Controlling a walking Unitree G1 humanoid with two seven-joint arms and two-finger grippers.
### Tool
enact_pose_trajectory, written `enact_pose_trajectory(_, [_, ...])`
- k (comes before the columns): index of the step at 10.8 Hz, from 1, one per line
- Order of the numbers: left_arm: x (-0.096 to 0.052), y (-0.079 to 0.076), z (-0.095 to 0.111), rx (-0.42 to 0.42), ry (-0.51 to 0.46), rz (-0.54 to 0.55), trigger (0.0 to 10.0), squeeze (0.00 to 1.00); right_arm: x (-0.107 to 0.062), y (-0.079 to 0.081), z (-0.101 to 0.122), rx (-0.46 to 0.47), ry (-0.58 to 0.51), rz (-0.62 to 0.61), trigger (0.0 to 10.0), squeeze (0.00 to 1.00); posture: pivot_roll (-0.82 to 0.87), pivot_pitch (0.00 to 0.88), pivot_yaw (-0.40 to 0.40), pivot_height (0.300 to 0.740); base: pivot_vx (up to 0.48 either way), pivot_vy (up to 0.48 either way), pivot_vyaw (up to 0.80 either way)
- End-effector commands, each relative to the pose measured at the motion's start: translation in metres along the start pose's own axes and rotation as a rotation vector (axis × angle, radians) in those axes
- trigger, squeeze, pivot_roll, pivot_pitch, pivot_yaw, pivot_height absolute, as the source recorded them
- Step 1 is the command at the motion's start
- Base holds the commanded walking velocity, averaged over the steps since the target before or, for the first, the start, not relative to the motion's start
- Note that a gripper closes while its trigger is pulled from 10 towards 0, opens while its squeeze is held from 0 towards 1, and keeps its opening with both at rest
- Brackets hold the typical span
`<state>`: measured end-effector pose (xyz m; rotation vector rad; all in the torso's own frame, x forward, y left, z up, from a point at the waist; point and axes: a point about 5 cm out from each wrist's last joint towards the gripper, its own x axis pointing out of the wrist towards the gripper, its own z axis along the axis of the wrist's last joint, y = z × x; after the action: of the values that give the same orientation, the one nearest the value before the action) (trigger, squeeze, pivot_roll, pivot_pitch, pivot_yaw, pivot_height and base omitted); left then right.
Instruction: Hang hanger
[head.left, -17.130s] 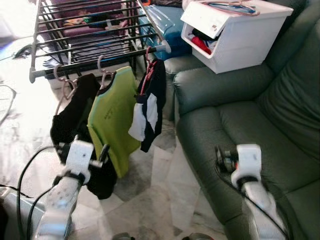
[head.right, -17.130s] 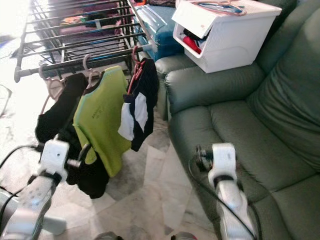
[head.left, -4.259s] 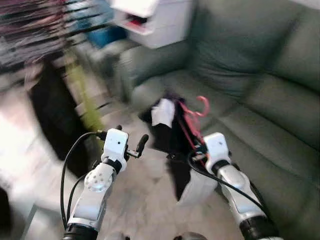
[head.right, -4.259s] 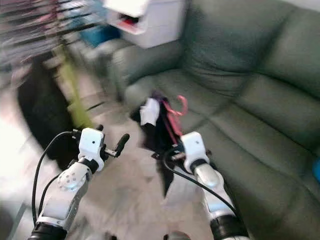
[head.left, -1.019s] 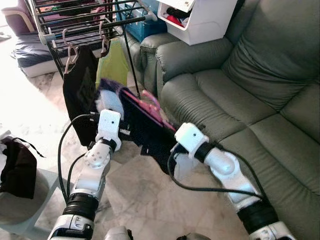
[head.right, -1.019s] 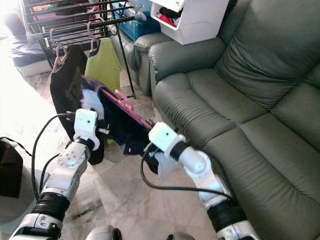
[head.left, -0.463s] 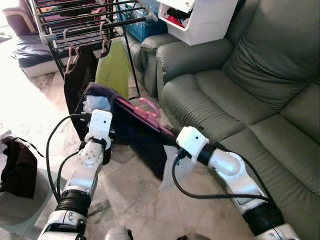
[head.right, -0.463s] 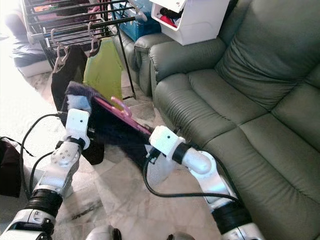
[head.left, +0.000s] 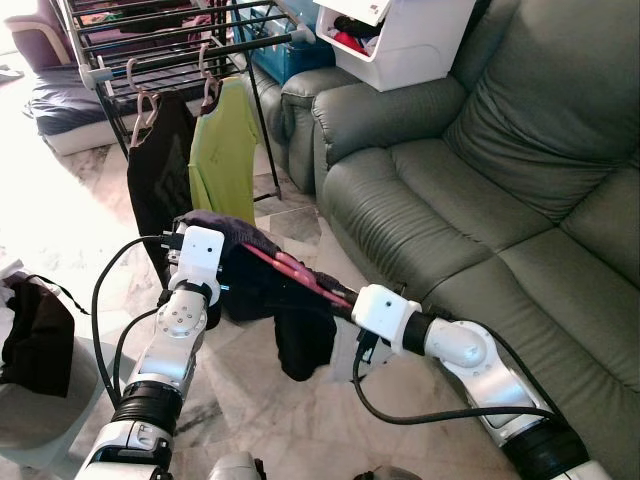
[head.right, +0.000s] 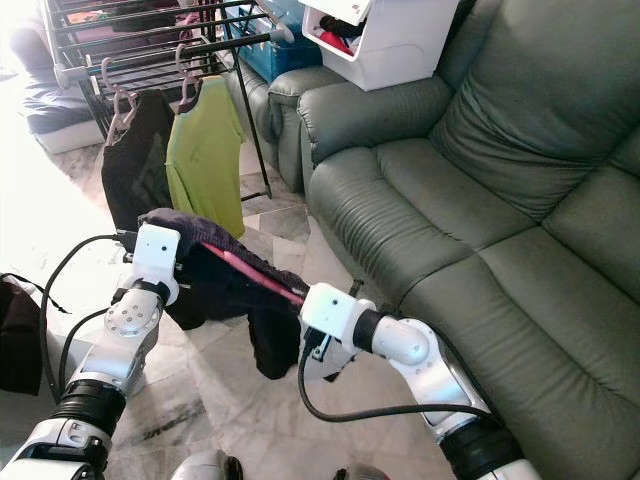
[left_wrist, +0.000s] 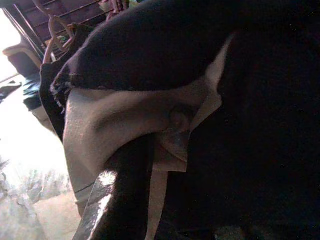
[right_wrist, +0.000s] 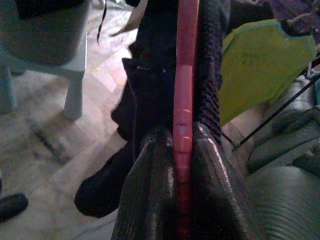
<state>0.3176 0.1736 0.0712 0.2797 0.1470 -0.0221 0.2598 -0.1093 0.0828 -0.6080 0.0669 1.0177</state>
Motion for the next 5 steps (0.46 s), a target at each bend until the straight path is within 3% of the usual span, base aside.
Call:
enact_pose_trajectory(1, [0.004,0.031,0.009,0.012,-0.023,0.144,0.0,0.00,-0.015,0.005,-0.024,0.024,0.135,0.057,10.0,0.00,-0.05,0.000,0.006,0.740,0.000,0.000,0.00])
enact_pose_trajectory(3, [0.004,0.036,0.005,0.014,-0.005,0.158,0.0,0.00,-0.037,0.016,-0.030,0.010,0.183,0.181,10.0,0.00,-0.05,0.000,0.008,0.740,0.000,0.000,0.00])
enact_pose_trajectory(4, [0.004,0.035,0.006,0.009,-0.008,0.159,0.0,0.00,-0.042,0.013,-0.037,-0.026,0.227,0.157,10.0,0.00,-0.06,0.000,0.008,0.740,0.000,0.000,0.00])
enact_pose_trajectory(5, [0.005,0.033,0.006,0.004,-0.006,0.153,0.0,0.00,-0.044,0.014,-0.041,0.000,0.242,0.144,10.0,0.00,-0.06,0.000,0.008,0.740,0.000,0.000,0.00])
